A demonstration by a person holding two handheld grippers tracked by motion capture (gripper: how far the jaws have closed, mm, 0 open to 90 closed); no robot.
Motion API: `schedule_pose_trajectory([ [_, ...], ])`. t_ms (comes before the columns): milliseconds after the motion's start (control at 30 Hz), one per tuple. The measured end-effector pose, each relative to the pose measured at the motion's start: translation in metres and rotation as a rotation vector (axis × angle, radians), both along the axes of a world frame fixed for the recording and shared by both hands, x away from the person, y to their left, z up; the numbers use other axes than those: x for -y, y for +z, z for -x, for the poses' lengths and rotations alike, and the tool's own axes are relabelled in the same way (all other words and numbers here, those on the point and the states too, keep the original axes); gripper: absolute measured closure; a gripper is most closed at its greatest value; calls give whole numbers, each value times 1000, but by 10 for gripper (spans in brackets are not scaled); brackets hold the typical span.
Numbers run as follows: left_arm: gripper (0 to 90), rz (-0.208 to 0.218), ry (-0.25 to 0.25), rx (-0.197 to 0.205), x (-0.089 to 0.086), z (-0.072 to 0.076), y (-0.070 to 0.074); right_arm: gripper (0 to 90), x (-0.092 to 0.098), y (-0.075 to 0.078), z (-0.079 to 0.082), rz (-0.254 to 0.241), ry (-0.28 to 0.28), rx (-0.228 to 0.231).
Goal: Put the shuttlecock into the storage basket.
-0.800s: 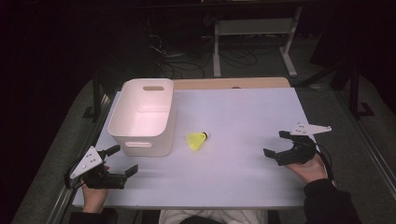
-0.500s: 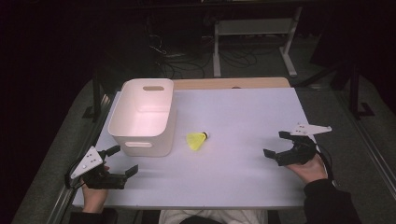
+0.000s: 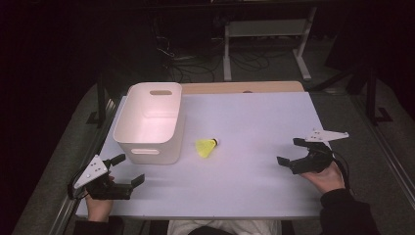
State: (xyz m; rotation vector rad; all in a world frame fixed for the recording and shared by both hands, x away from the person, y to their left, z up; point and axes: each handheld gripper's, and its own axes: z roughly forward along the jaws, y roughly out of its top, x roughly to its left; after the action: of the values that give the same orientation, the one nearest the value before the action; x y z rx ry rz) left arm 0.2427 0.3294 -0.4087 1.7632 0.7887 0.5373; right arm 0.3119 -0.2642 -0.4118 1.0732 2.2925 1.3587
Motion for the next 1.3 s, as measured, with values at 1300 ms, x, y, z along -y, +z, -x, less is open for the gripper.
schedule_pose_trajectory([
  [1300,0,4,-15,-9,2,-5,-1,0,-27,35,-10,75,108,2],
])
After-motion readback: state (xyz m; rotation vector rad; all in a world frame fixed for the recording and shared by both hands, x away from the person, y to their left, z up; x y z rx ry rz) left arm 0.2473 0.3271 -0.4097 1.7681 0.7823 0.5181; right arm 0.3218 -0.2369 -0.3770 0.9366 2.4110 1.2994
